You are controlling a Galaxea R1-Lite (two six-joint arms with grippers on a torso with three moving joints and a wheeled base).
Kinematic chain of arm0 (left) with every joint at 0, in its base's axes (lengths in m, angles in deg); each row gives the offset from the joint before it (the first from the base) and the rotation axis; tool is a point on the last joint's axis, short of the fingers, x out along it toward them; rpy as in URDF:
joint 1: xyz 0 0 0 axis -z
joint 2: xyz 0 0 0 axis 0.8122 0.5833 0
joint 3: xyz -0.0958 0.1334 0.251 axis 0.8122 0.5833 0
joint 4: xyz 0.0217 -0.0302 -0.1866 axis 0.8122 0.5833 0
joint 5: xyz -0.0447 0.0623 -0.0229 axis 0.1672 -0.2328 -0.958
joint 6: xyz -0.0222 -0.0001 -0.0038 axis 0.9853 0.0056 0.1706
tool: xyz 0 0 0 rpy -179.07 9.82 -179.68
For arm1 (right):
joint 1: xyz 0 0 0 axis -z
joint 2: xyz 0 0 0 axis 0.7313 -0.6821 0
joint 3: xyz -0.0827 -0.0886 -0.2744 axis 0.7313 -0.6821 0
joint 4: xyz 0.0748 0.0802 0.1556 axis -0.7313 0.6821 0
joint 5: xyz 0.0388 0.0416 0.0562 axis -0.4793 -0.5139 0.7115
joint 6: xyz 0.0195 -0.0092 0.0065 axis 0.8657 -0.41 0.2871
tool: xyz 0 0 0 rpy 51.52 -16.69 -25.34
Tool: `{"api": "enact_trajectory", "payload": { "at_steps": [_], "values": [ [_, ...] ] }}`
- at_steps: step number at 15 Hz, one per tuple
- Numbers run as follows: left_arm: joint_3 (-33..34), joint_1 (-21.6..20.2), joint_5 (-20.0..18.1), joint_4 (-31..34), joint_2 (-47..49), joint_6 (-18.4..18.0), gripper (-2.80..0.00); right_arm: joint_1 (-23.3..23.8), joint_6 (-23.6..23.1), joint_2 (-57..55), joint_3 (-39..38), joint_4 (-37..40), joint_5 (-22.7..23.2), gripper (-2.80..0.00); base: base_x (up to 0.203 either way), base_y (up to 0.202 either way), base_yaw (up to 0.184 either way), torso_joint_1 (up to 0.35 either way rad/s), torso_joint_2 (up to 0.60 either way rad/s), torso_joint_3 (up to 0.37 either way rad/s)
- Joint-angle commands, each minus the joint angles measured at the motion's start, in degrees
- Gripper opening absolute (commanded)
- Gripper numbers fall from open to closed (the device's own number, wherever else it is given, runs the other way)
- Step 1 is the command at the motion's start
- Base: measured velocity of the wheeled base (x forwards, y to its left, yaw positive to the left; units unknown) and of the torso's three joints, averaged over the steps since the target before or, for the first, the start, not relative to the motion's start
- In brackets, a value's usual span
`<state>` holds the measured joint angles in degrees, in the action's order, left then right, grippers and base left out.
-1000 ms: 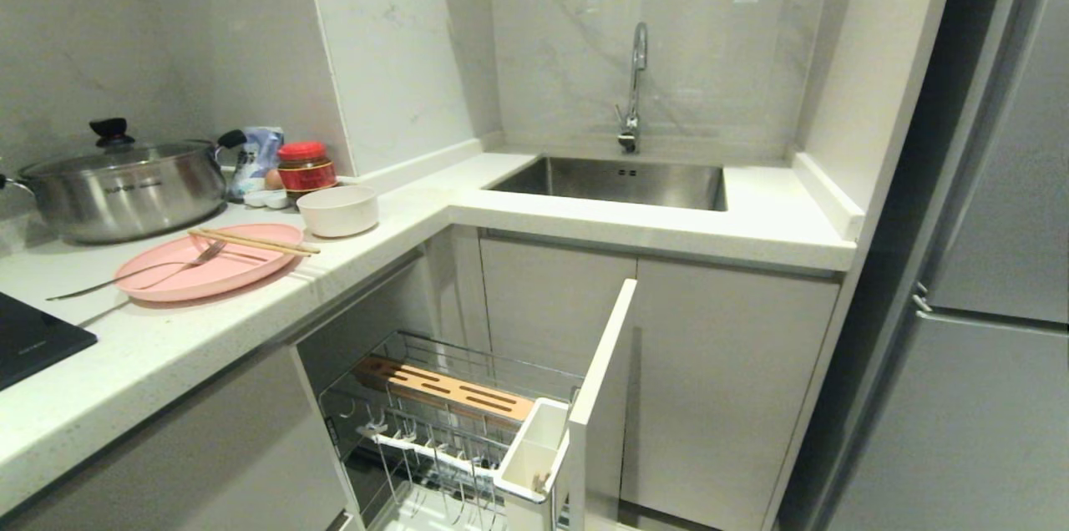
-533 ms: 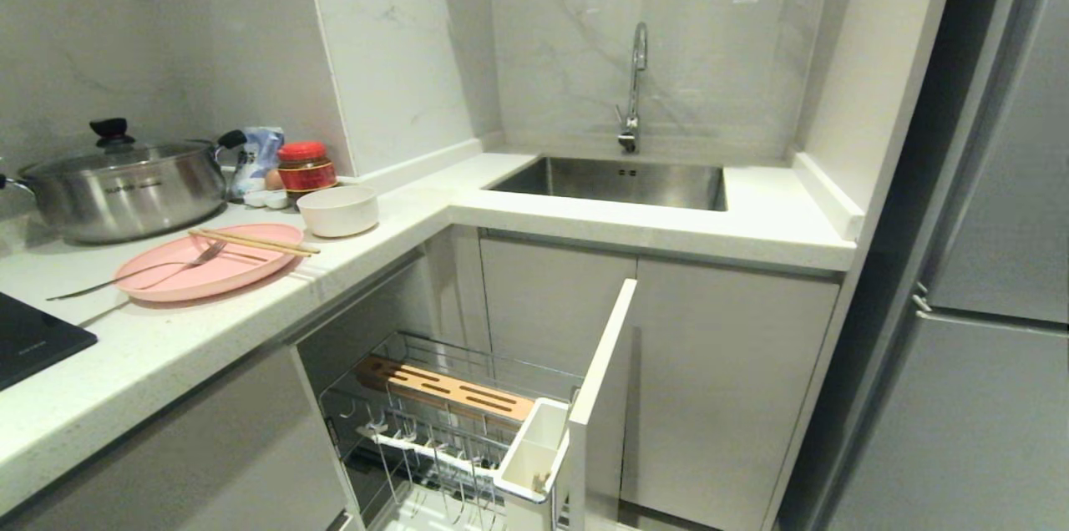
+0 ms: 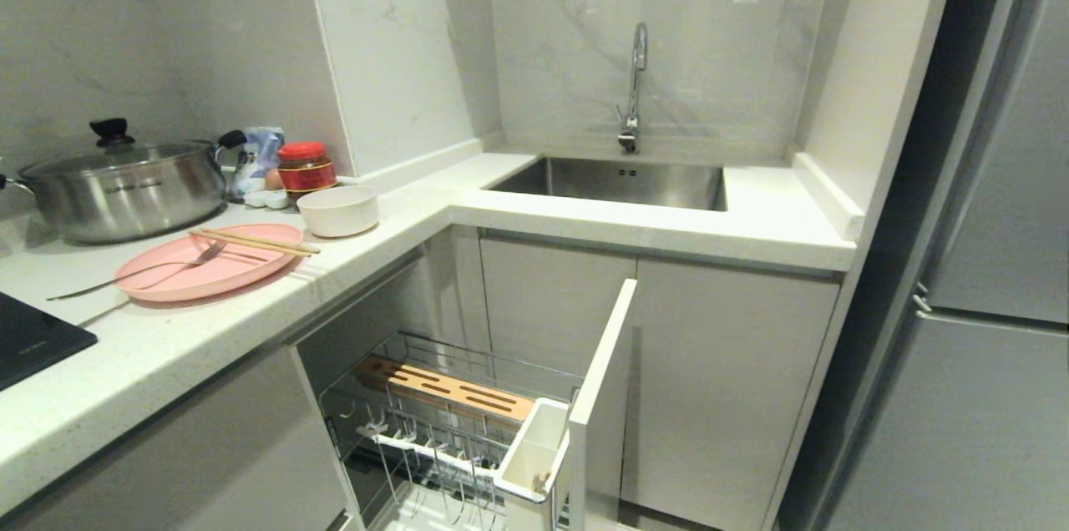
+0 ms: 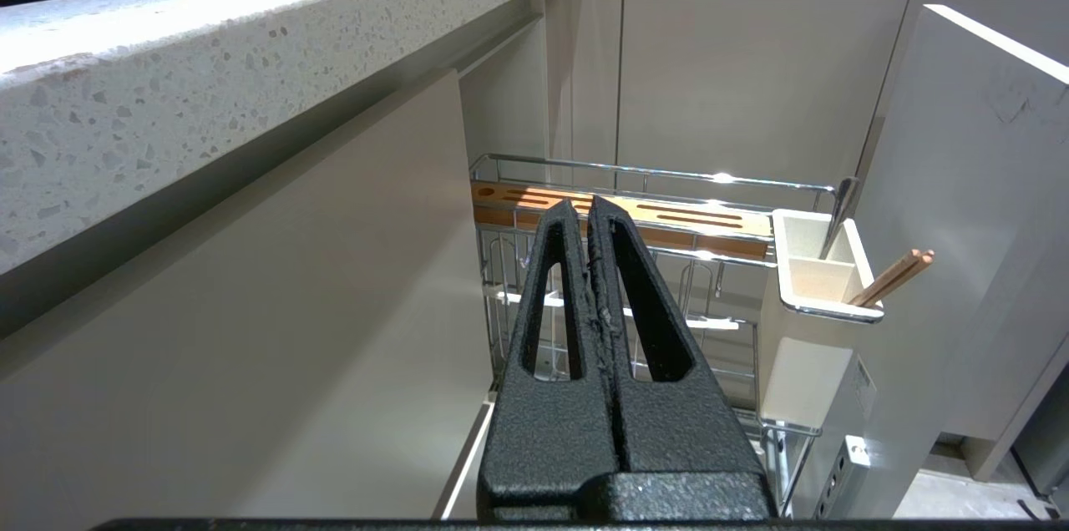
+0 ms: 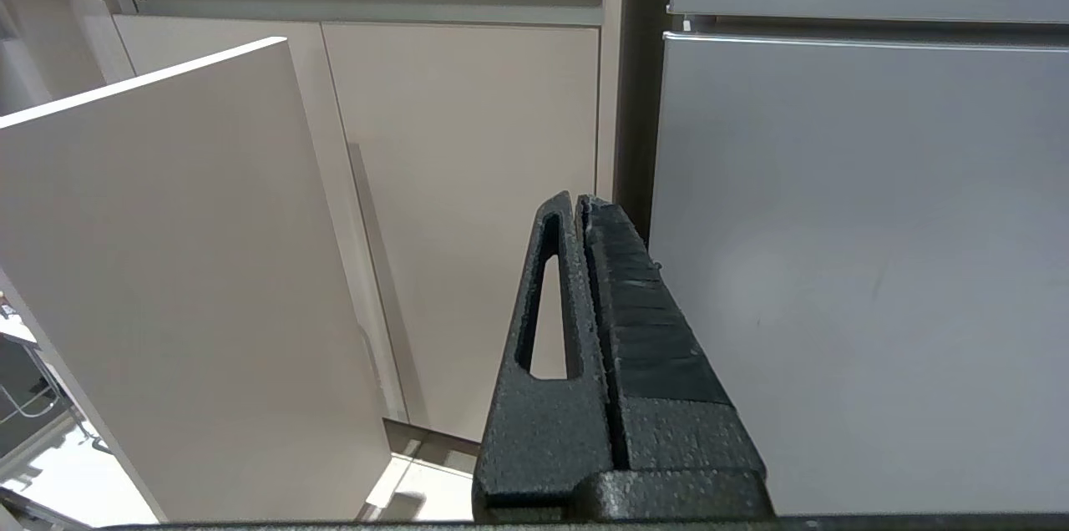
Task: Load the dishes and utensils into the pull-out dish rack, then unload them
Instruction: Pick up the chopsticks and place it in the cupboard
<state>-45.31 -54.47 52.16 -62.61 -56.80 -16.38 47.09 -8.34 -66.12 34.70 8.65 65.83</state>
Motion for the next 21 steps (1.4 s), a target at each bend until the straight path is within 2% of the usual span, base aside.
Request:
{"api": "enact_trajectory", "payload": {
  "at_steps": [1,7,21],
  "values": [
    [0.7,0.0,0.0,0.0,0.1,-0.2,-2.80,0.0,0.0,0.0,-1.6,0.0,0.0,-2.80,0.000,0.000,0.000,0.000,0.00,0.000],
    [0.7,0.0,0.2,-0.2,0.1,0.9,-2.80,0.0,0.0,0.0,-1.5,0.0,0.0,-2.80,0.000,0.000,0.000,0.001,0.00,-0.037],
    [0.7,0.0,-0.1,0.0,0.1,0.1,-2.80,0.0,0.0,0.0,-1.5,0.0,0.0,-2.80,0.000,0.000,0.000,0.004,0.00,-0.193]
  ]
}}
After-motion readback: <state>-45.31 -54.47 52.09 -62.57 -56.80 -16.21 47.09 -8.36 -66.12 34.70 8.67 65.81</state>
